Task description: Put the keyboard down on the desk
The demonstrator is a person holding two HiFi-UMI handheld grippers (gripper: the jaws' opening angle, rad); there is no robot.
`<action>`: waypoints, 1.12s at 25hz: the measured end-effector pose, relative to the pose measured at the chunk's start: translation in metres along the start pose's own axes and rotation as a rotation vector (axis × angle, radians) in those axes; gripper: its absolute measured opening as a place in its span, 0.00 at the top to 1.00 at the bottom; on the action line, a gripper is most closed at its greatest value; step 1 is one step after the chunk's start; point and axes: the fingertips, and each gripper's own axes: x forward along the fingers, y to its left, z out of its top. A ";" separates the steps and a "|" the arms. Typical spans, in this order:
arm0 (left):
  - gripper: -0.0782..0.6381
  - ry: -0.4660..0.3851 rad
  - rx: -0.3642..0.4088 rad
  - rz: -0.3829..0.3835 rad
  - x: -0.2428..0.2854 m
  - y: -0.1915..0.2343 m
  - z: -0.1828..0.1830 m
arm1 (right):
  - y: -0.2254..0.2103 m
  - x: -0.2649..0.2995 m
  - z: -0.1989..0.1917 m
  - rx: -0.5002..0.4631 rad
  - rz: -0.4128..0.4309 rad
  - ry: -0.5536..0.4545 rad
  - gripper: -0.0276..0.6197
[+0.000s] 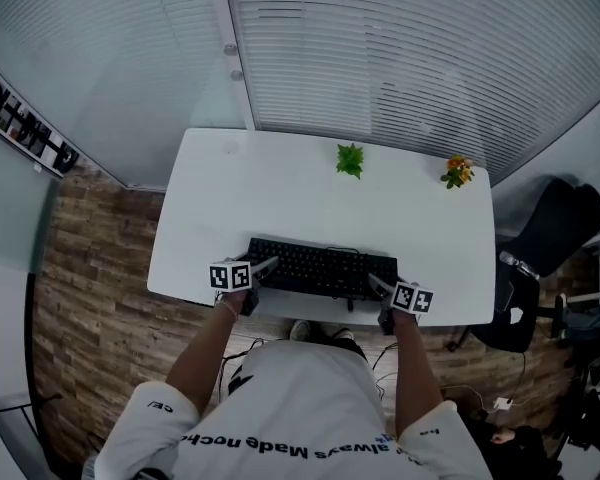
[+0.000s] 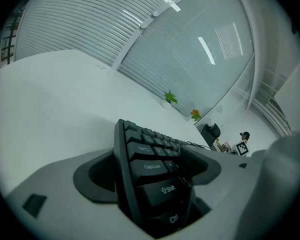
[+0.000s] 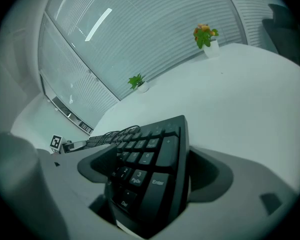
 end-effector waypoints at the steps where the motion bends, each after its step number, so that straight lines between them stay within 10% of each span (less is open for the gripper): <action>1: 0.35 0.001 0.004 0.007 0.000 0.001 -0.001 | -0.001 0.001 -0.001 -0.003 -0.008 -0.003 0.25; 28: 0.32 -0.016 0.241 0.168 -0.002 0.006 0.005 | 0.000 -0.004 0.005 -0.165 -0.132 -0.075 0.23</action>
